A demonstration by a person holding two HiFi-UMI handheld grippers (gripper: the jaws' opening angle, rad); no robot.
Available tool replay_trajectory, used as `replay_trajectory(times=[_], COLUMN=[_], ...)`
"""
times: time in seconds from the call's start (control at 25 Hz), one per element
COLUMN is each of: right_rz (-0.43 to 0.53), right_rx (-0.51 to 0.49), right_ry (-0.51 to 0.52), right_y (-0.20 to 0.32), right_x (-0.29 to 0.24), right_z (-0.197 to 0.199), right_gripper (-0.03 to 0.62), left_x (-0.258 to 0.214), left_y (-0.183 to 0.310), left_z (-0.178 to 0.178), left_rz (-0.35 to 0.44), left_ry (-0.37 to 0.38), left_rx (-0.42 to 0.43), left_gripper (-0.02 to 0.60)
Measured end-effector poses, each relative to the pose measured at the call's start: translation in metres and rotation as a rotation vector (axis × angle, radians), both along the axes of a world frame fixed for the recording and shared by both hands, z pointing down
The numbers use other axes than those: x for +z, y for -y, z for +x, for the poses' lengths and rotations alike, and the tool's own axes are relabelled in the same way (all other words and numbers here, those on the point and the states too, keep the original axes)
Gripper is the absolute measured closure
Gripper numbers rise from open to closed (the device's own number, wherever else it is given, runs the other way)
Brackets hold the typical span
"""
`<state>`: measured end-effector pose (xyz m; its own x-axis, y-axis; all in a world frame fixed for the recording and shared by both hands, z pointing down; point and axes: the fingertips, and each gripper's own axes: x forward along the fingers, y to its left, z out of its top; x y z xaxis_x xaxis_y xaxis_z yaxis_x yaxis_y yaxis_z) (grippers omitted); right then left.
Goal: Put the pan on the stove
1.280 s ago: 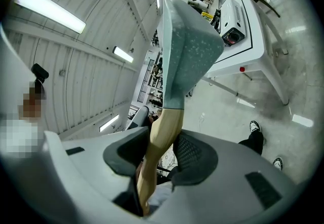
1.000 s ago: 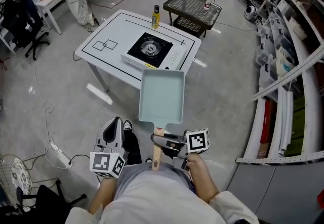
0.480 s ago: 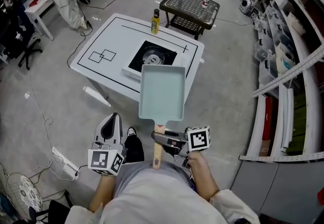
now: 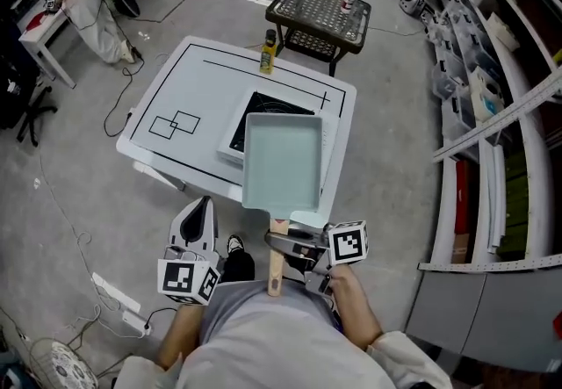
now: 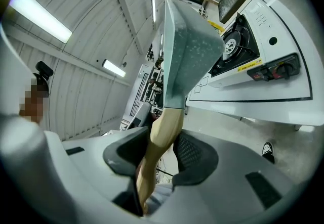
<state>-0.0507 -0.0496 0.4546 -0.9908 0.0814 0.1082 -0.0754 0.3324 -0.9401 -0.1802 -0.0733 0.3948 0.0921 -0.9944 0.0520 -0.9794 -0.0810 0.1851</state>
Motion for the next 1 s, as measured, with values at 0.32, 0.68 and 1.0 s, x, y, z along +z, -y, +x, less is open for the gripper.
replay_trajectory(times=[0.32, 0.68, 1.0], right_rz=[0.015, 0.011, 0.010], right_rx=[0.074, 0.144, 0.188], right_ry=[-0.001, 0.002, 0.003], right_y=[0.037, 0.063, 0.080], right_x=[-0.007, -0.007, -0.006], right_z=[-0.046, -0.076, -0.082], right_gripper=[0.436, 0.434, 0.433], left_x=[-0.001, 0.001, 0.014], left_y=[0.043, 0.074, 0.095], left_z=[-0.043, -0.072, -0.078], left_rz=[0.013, 0.030, 0.006], left_ry=[-0.005, -0.034, -0.059], left_rx=[0.071, 0.127, 0.170], left_gripper=[0.580, 0.580, 0.580])
